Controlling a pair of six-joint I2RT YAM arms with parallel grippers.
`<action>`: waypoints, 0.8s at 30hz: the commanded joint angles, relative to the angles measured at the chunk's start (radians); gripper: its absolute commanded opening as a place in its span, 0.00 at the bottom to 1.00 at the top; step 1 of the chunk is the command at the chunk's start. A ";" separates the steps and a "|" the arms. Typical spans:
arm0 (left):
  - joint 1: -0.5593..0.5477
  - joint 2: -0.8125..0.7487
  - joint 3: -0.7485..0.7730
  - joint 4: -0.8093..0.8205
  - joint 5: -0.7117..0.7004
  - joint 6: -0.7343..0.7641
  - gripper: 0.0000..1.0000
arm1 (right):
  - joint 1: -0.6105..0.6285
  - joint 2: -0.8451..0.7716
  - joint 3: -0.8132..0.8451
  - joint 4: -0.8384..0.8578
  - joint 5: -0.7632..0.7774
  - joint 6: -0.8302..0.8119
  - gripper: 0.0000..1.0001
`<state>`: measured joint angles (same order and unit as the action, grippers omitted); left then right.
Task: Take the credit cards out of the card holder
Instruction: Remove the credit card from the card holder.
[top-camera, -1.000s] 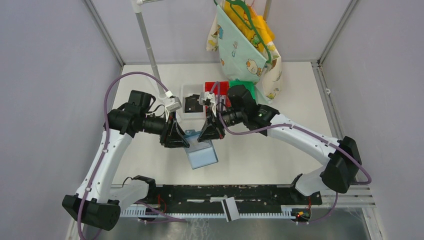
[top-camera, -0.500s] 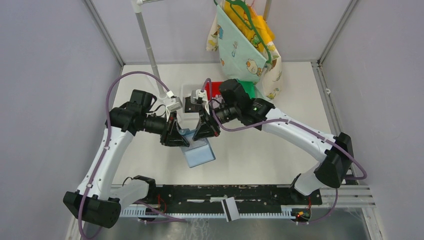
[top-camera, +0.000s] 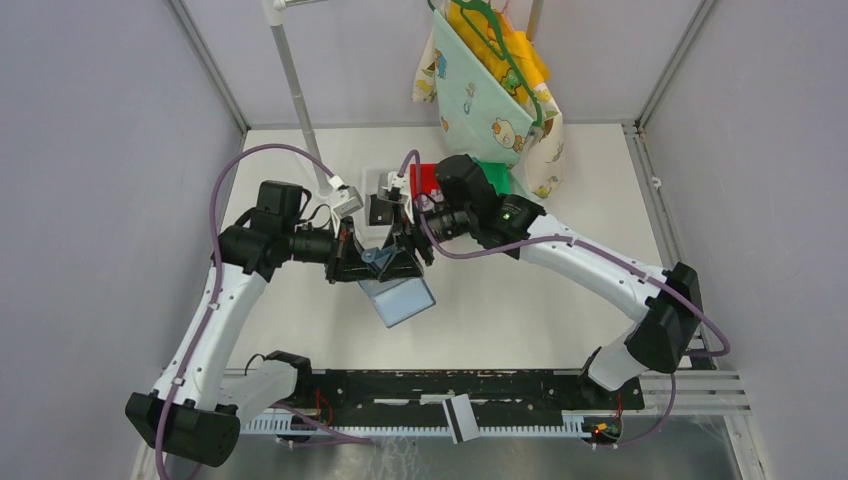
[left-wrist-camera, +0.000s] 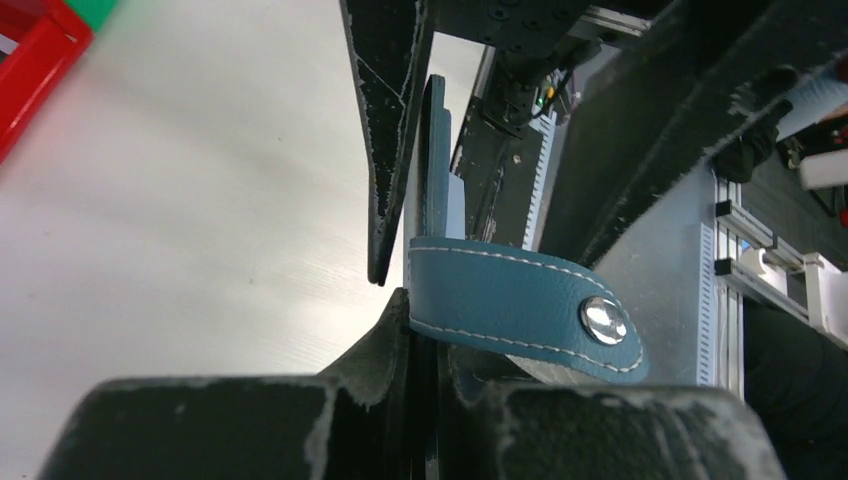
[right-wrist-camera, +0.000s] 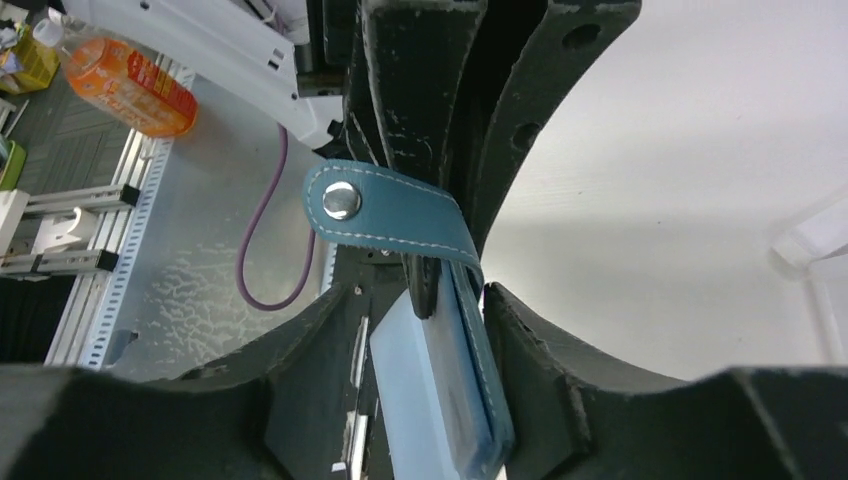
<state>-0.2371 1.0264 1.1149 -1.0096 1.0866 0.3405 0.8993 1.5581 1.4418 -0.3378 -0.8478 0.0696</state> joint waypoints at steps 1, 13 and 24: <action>0.004 -0.025 -0.005 0.174 -0.037 -0.171 0.02 | -0.024 -0.019 0.047 0.110 0.085 0.078 0.61; 0.174 0.055 0.019 0.236 -0.005 -0.358 0.02 | -0.158 -0.252 -0.280 0.485 0.238 0.428 0.72; 0.325 0.069 0.018 0.257 0.121 -0.400 0.02 | -0.077 -0.278 -0.630 1.111 0.215 0.886 0.73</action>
<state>0.0837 1.1034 1.1076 -0.8051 1.1088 -0.0048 0.7963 1.2449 0.8665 0.4278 -0.6243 0.7311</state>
